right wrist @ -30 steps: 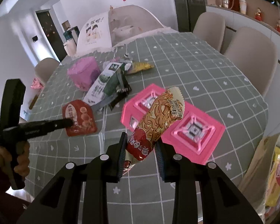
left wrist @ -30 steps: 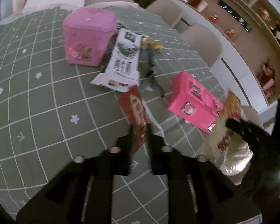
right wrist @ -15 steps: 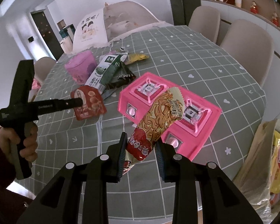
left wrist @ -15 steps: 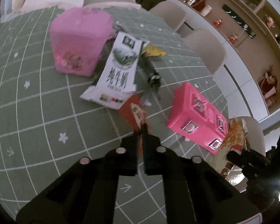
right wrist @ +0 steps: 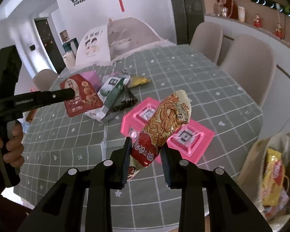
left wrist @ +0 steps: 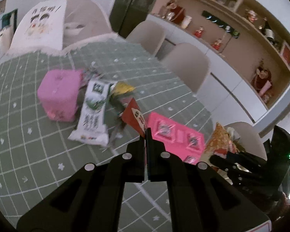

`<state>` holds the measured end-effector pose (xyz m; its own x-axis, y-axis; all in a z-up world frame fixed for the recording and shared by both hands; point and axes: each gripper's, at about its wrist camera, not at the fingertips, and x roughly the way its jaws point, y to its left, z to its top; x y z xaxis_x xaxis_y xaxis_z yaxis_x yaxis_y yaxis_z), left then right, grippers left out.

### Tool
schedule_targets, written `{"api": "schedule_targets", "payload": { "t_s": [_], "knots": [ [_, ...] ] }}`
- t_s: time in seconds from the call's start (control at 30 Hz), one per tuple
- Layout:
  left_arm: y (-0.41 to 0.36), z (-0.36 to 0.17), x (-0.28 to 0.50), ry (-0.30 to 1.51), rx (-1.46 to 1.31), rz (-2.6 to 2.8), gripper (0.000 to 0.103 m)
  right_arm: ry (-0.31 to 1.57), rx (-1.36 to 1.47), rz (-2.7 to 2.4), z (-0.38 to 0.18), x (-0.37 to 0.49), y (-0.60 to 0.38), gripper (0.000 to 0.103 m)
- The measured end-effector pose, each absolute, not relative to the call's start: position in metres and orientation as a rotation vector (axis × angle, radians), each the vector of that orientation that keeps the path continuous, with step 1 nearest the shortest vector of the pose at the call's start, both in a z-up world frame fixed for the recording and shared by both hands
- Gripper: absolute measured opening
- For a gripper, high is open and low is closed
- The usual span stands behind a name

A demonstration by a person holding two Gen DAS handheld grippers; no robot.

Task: Collect trash
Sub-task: 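Carry the brown-red wrapper and orange snack wrapper over the bin with both tools, then open both tools to drop the two wrappers into the bin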

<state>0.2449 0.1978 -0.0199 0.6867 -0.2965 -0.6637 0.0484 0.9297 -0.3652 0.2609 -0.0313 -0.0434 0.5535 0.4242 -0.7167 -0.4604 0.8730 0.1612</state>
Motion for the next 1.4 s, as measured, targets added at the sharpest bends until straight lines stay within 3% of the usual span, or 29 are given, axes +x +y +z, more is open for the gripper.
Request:
{"api": "schedule_targets", "payload": {
  "t_s": [0.67,1.13,1.4],
  "knots": [
    [-0.001,0.023,0.272,0.727,-0.192,-0.617,0.001,0.605,-0.016,0.167,0.027,0.214,-0.204,0.028],
    [-0.133,-0.019,0.283,0.875,-0.126,-0.814,0.001,0.589,0.066,-0.033,0.017,0.169,-0.311,0.028],
    [-0.163,-0.041,0.280,0.920,-0.095,-0.820,0.001,0.605,0.095,-0.050,0.006,0.162,-0.335,0.028]
  ]
}}
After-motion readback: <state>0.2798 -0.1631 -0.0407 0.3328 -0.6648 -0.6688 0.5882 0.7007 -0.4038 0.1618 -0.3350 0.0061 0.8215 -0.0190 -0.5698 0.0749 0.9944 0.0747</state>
